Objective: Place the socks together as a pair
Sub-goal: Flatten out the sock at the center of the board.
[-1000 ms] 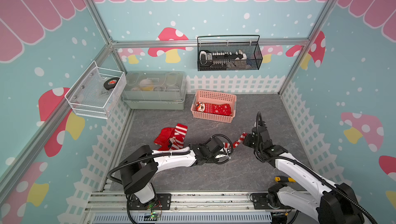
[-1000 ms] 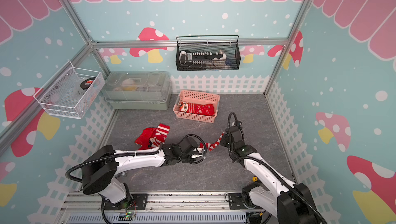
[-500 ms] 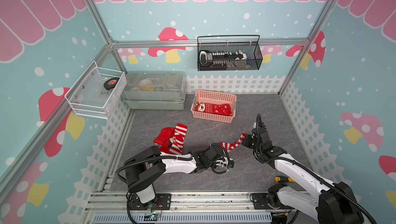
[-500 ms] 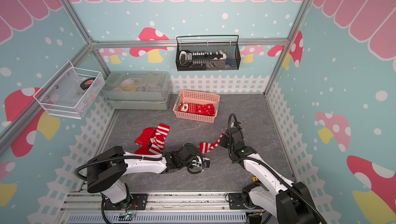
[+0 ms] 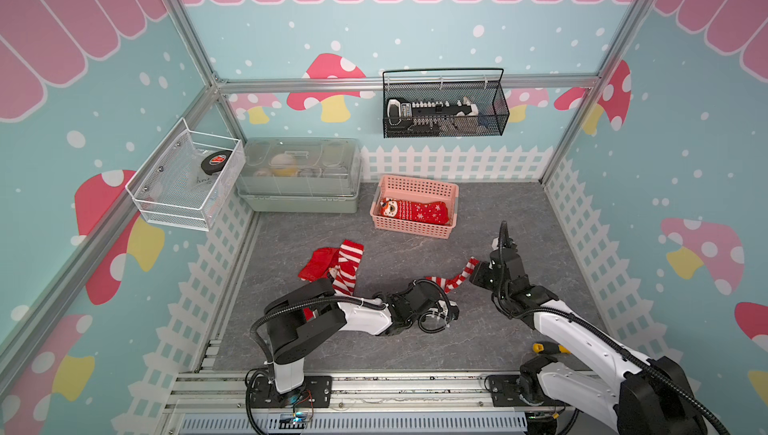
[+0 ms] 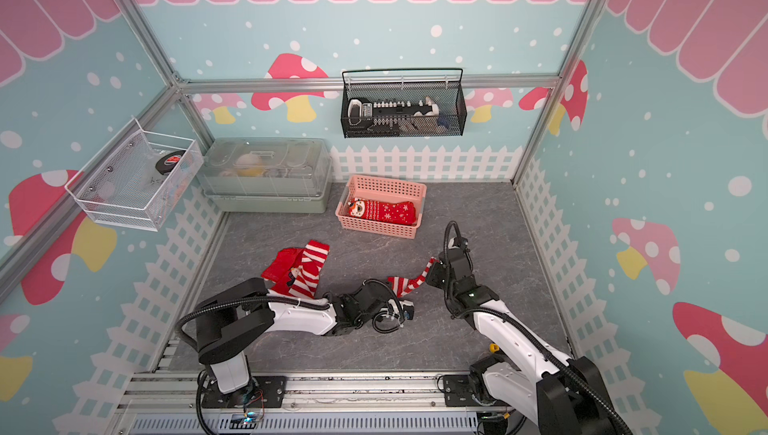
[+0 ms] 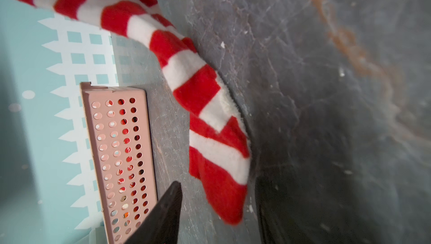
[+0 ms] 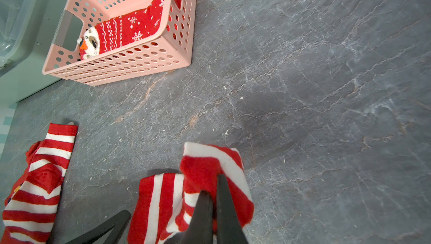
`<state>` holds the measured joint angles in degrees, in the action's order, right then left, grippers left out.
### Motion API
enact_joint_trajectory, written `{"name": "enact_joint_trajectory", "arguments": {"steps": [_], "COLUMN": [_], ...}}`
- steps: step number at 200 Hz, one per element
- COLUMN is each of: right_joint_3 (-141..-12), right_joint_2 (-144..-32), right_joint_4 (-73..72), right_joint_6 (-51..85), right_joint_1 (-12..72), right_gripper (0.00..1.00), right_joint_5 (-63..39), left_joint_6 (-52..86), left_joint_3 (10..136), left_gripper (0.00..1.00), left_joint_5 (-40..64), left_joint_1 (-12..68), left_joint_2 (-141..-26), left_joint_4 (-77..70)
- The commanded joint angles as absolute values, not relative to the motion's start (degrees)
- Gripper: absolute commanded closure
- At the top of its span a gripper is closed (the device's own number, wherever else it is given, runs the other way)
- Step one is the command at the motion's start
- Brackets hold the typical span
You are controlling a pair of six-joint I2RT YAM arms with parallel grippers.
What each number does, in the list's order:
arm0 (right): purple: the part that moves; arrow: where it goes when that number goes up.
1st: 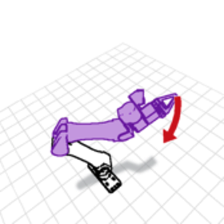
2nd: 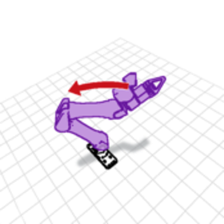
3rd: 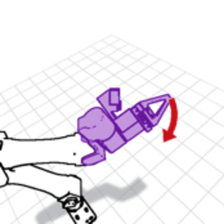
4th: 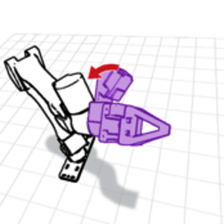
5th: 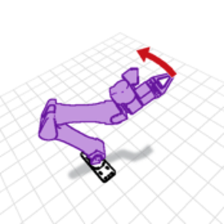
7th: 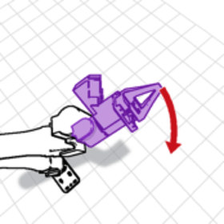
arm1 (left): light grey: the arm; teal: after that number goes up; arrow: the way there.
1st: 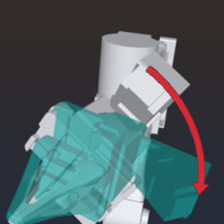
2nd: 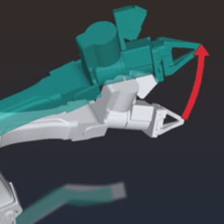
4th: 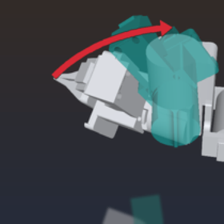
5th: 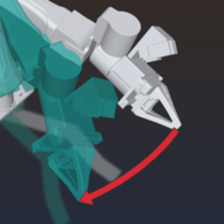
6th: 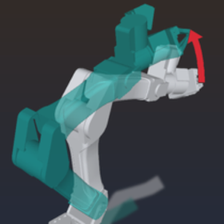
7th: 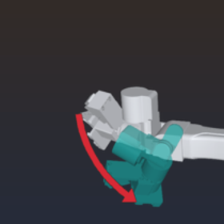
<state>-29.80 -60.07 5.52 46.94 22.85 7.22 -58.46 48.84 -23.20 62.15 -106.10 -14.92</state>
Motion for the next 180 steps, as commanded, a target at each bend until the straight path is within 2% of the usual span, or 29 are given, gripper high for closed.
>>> {"name": "enact_joint_trajectory", "arguments": {"steps": [1,2,13,22,40,64,118,180], "right_joint_3": [-29.0,-29.0,-29.5,-30.2,-31.2,-32.1,-32.4,-28.1], "right_joint_2": [-58.5,-58.5,-58.4,-58.4,-57.7,-55.3,-51.3,-48.9], "right_joint_4": [5.0,5.0,5.1,5.9,7.3,8.9,12.6,11.2], "right_joint_6": [47.4,47.3,46.4,45.5,44.7,43.4,41.6,43.7], "right_joint_1": [22.6,22.6,22.5,22.4,22.3,22.3,22.2,22.2], "right_gripper": [0.98,0.98,0.98,0.98,0.99,0.99,1.00,1.00], "right_joint_5": [7.3,7.3,6.8,6.6,7.2,7.5,7.0,5.2], "left_joint_6": [-57.0,-56.9,-54.2,-51.8,-47.6,-42.1,-23.6,-3.4], "left_joint_3": [50.8,51.0,53.1,55.4,57.7,57.4,62.1,54.5], "left_gripper": [0.60,0.60,0.86,0.94,0.96,1.00,1.00,1.00], "left_joint_5": [-24.7,-24.6,-23.8,-24.6,-26.1,-23.2,-6.9,4.9], "left_joint_1": [62.9,62.9,62.9,63.0,63.4,64.3,65.9,66.2], "left_joint_2": [-107.2,-107.2,-106.8,-106.9,-106.0,-101.2,-92.3,-83.8], "left_joint_4": [-16.6,-16.4,-11.2,-6.4,-0.8,4.4,32.7,35.8]}}
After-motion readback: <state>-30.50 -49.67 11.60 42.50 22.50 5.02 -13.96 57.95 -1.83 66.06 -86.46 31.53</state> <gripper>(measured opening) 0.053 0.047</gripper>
